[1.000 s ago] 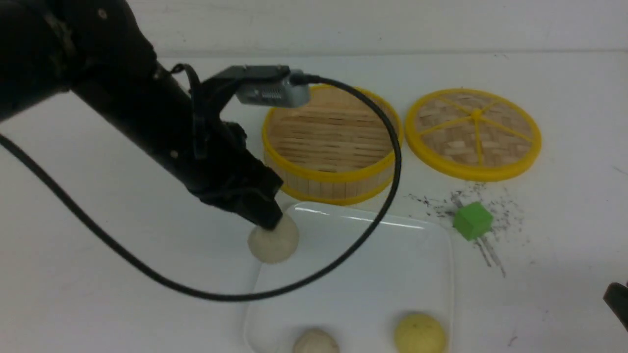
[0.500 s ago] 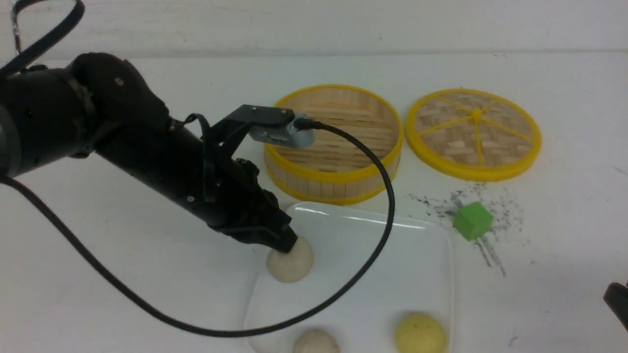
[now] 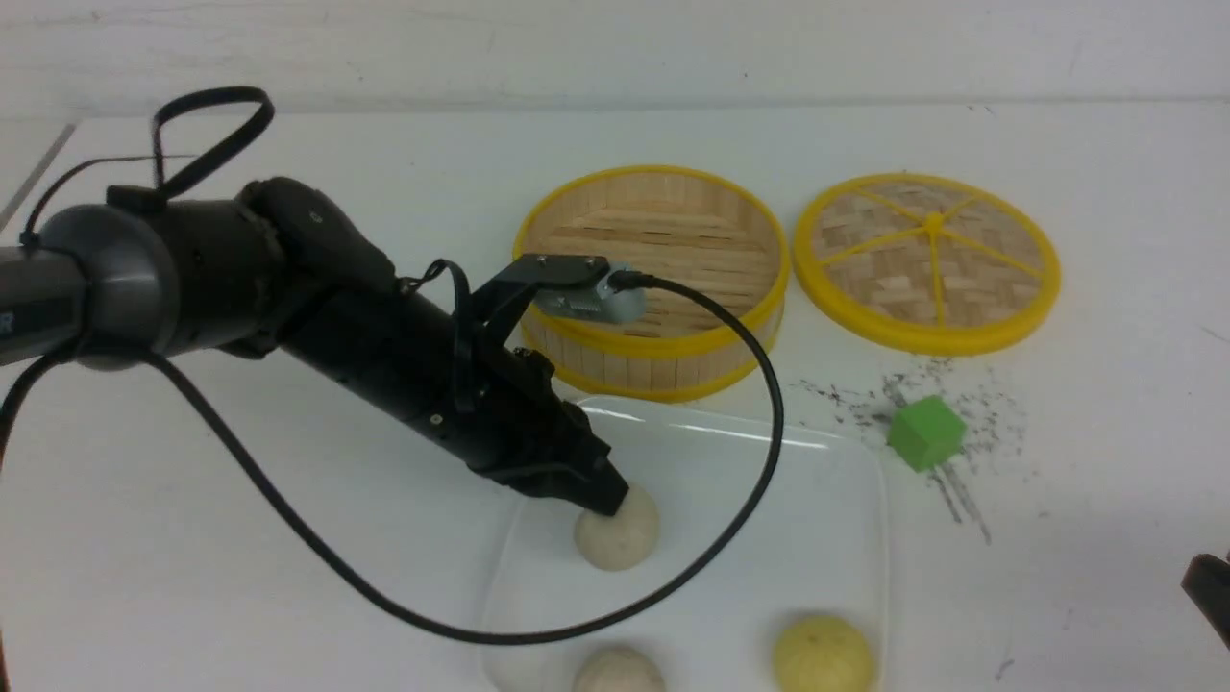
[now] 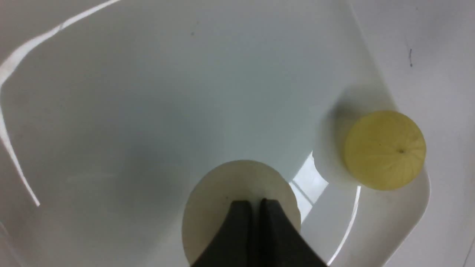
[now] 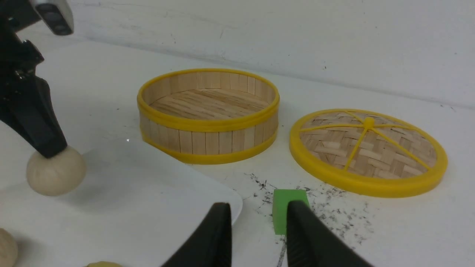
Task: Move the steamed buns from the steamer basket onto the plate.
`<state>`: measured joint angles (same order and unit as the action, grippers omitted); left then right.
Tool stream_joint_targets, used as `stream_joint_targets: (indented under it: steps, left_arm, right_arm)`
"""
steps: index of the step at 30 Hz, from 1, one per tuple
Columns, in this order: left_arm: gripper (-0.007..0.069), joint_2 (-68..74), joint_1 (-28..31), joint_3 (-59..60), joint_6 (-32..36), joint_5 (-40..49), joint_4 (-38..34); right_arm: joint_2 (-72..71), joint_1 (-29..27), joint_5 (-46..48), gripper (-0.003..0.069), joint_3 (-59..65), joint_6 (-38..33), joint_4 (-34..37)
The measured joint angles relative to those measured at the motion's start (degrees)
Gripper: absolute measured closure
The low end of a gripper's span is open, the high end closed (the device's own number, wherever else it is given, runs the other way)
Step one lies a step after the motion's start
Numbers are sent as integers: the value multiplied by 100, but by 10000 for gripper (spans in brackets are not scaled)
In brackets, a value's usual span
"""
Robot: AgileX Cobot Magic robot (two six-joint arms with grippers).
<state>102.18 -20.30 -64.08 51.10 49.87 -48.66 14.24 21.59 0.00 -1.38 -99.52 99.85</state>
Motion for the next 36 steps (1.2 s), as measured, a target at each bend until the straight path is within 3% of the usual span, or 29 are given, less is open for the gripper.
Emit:
stream_joint_targets:
  steps: [10, 21, 29, 36]
  left_arm:
    - [559, 42, 0, 0, 201, 125, 0]
    - [354, 42, 0, 0, 212, 90, 43]
    - [342, -351, 0, 0, 372, 13, -117]
    - [342, -1588, 0, 0, 590, -1283, -117]
  right_arm:
    - [0, 0, 0, 419, 0, 0, 0]
    - [0, 0, 0, 419, 0, 0, 0]
    - [0, 0, 0, 419, 0, 0, 0]
    - [0, 0, 0, 419, 0, 0, 0]
